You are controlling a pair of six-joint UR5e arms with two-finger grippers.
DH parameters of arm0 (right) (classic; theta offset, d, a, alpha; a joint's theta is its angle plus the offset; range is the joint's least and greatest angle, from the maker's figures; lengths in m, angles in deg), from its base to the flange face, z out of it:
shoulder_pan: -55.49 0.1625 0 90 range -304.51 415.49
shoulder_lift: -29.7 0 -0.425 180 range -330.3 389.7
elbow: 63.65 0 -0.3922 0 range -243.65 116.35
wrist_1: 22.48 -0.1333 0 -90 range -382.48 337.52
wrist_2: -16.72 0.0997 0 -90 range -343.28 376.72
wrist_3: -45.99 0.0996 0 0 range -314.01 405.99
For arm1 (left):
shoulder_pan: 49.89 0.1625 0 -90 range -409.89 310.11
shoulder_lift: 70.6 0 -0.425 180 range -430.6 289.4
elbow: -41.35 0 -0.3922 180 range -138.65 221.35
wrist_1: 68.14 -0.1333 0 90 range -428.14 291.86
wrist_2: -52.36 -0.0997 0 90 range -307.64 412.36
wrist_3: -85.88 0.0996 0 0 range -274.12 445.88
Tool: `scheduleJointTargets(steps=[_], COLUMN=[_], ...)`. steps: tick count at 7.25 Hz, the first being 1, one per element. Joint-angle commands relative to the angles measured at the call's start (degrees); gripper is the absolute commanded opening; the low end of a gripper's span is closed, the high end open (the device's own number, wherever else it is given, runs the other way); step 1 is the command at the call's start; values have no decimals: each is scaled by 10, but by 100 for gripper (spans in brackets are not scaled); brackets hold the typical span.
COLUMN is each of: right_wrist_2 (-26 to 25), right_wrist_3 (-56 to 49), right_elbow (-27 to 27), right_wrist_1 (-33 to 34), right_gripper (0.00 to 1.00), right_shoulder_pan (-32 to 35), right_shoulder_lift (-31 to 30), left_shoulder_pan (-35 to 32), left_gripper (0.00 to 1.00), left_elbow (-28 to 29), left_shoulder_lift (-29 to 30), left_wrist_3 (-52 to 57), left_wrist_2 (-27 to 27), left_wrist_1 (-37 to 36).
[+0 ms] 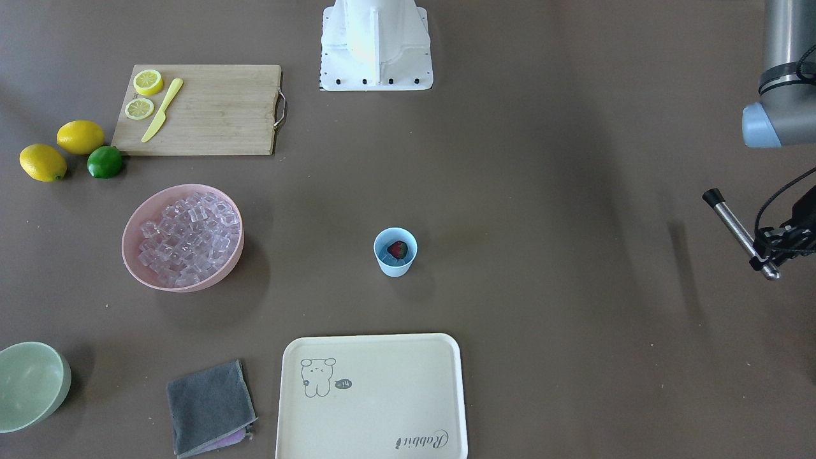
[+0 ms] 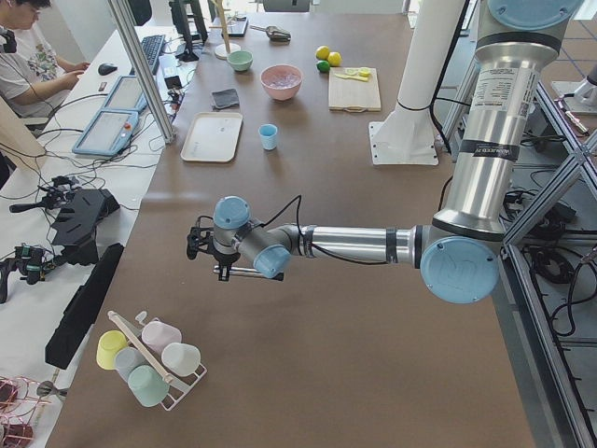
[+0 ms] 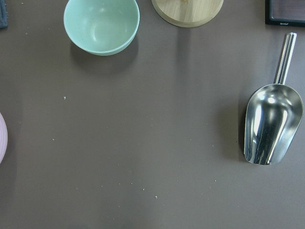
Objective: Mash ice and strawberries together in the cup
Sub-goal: 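Lower the muddler onto the table and open the left gripper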
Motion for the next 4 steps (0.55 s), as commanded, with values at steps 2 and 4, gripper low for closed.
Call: scheduleJointTargets(steps=[2,4], right_wrist_2=[0,-1], right_wrist_3=[1,4], right_elbow=[-5,1], right_wrist_1=[1,3], right_gripper=[99,99], right_shoulder_pan=[0,0], right_shoulder_lift=[1,-1], left_shoulder_pan=[19,34], left_gripper=[0,3], left_elbow=[16,31], left_shoulder_lift=[3,2], left_wrist_3=[29,33], left_wrist_2=[6,4], left_wrist_1=[-7,-2])
